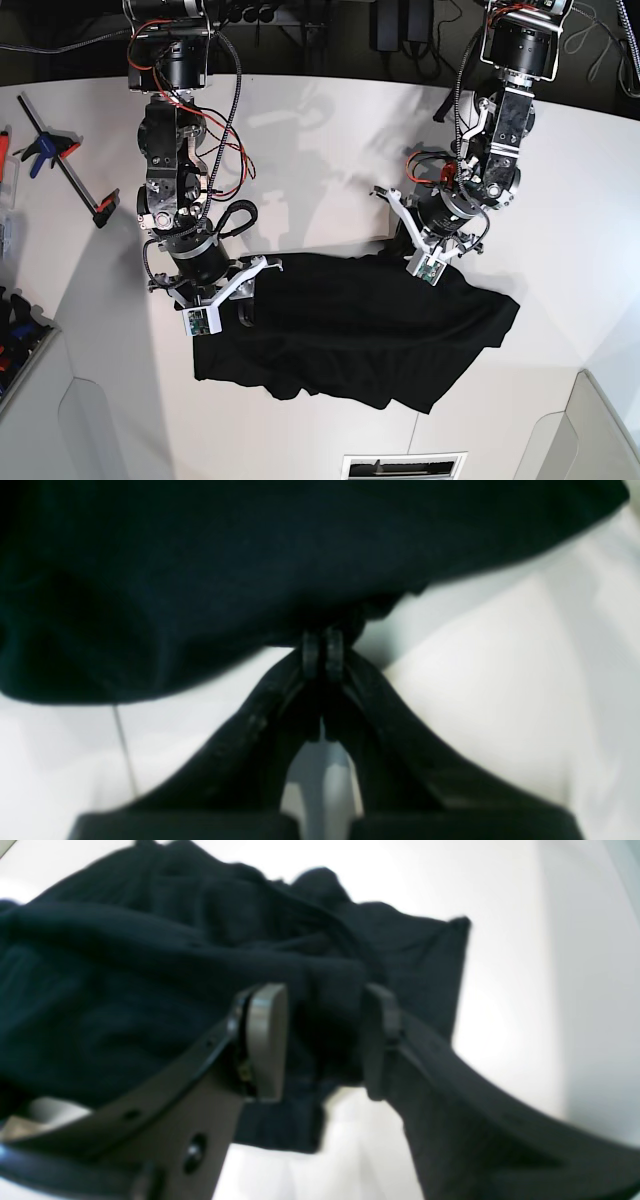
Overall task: Layout the t-shirt on the table in an organized manner, then fold the t-shirt properly
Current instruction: 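Lower the t-shirt and release it from the left gripper, then regrasp the t-shirt edge with the left gripper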
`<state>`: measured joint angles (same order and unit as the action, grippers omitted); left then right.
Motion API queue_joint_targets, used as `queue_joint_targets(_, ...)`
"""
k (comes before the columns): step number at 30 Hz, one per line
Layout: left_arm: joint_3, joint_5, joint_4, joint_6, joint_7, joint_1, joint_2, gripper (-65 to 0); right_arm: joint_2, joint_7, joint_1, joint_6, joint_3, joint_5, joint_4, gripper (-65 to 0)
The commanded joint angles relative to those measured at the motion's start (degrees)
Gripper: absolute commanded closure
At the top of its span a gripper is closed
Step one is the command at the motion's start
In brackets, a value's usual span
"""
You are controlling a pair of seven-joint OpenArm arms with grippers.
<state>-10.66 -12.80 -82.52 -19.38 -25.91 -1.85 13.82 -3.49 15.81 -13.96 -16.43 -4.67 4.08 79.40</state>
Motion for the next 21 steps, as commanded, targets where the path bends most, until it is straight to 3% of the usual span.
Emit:
queue_joint_targets(1,0.2,-1.1,-4.0,-0.2,1.0,0.2,1.5,0.0,0.5,-1.7,-1.4,0.2,-0.9,-0.4,0.9,-24.9)
queue_joint_targets(9,0.2,-3.8,-26.1,-0.1,-1.1,11.5,12.1,0.0,4.3,-1.7,-1.4,0.2,-2.6,-1.7,0.9,-24.9)
queue_joint_targets(14,0.2,-3.9,-27.7,0.0,-0.4,14.2,12.5,0.0,4.5,-1.6,-1.4,0.2,-2.6,-2.2,0.9,-24.9)
queue_joint_targets(16,0.2,-3.6,-25.0,1.7,1.8,13.6,11.5,0.0,4.4,-1.4,-1.4,0.2,-2.6,-4.4,0.9,-24.9)
queue_joint_targets(17,0.2,-3.6,-23.1,2.4,2.4,12.9,10.6,-3.7,4.4,-0.9,-1.4,0.2,-2.6,-5.1,0.9,-24.9)
queue_joint_targets(20,0.2,-2.8,-17.0,2.4,3.0,9.8,7.6,-25.6,4.2,0.1,-1.4,0.2,-2.6,-6.3,0.9,-24.9)
queue_joint_targets(21,0.2,-2.8,-14.9,2.4,3.2,8.5,6.5,-28.8,4.3,0.2,-1.4,0.2,-2.6,-6.2,0.9,-24.9)
